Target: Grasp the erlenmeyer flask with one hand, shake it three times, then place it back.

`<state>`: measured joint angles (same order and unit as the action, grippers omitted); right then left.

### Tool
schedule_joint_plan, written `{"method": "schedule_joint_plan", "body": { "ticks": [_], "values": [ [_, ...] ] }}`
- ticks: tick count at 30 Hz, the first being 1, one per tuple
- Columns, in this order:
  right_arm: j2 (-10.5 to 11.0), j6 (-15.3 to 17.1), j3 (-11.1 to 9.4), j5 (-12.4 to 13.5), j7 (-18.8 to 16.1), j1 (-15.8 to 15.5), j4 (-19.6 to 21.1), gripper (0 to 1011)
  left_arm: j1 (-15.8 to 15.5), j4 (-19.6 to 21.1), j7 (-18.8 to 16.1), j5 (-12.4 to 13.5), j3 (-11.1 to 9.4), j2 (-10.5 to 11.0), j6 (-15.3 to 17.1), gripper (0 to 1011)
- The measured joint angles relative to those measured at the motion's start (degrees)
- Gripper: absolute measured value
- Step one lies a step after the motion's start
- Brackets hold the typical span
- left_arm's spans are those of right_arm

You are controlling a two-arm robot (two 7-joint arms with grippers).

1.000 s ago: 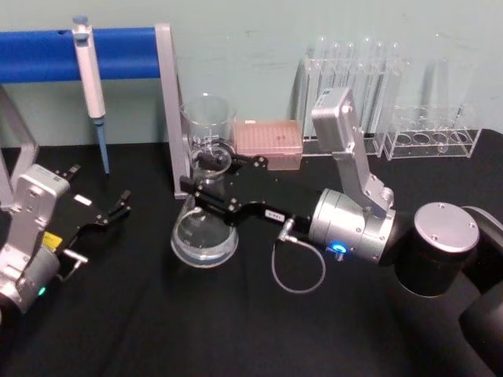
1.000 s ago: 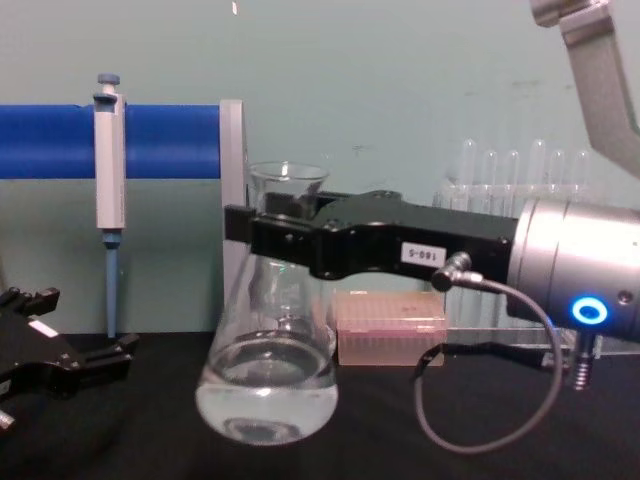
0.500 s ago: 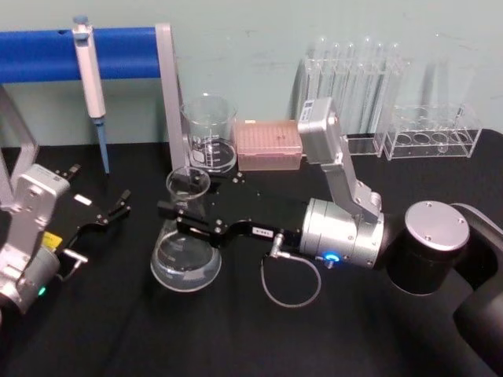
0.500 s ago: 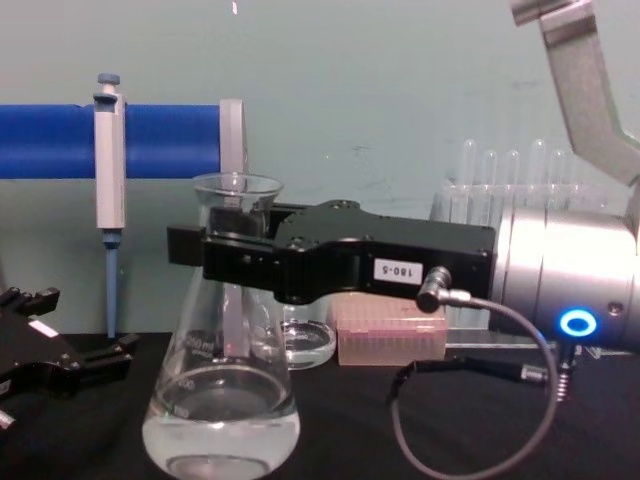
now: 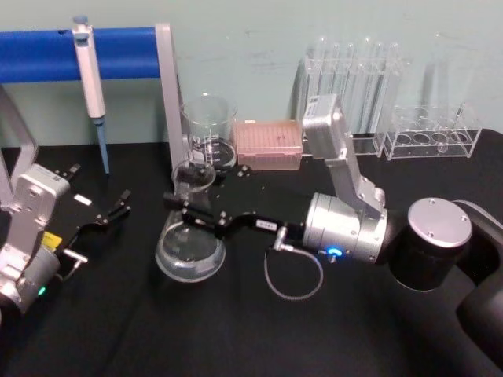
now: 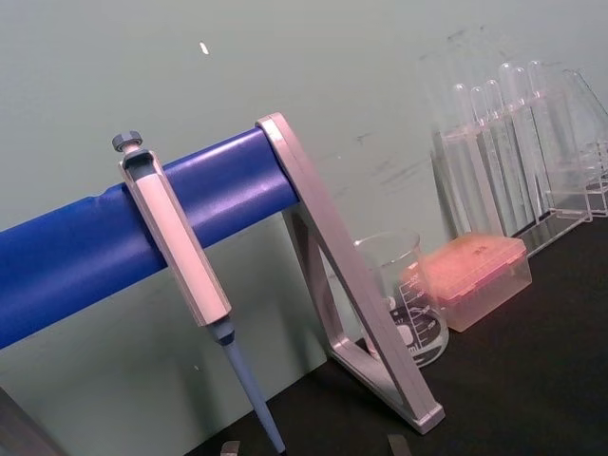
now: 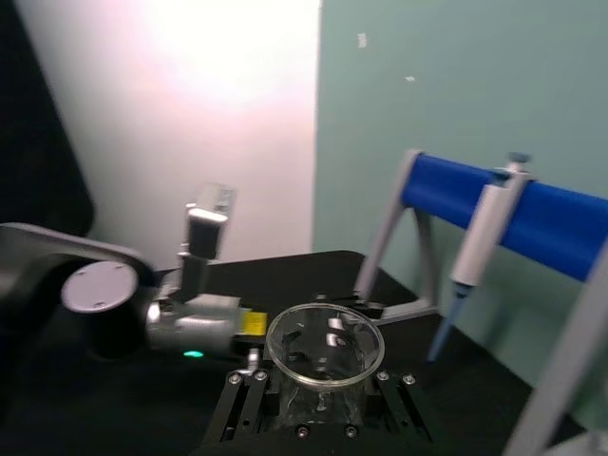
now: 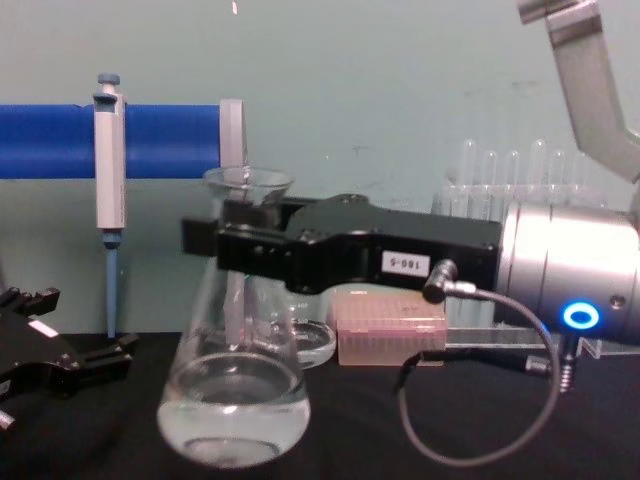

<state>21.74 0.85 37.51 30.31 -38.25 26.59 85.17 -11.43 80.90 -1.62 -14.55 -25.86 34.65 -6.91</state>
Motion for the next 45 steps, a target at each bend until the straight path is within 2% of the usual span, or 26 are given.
{"method": "schedule_joint_plan", "body": {
  "ticks": [5,12,18,32,45],
  "values": [
    [-0.3,-0.3,-1.4,-0.7,3.7,-0.4,-0.3,449,0.0,0.0,0.0,0.0,0.0,0.0,0.0,1001],
    [-1.2,-0.3,-4.6,-2.8,10.2,-1.7,-0.6,449,0.0,0.0,0.0,0.0,0.0,0.0,0.0,1001],
    [-1.7,-0.3,-6.8,-4.2,14.0,-2.7,-0.7,449,0.0,0.0,0.0,0.0,0.0,0.0,0.0,1001],
    [-3.8,0.5,-12.6,-9.1,25.5,-5.9,0.2,449,0.0,0.0,0.0,0.0,0.0,0.0,0.0,1001],
    [-5.7,1.9,-15.7,-13.4,31.8,-7.3,0.4,449,0.0,0.0,0.0,0.0,0.0,0.0,0.0,1001]
  ]
}}
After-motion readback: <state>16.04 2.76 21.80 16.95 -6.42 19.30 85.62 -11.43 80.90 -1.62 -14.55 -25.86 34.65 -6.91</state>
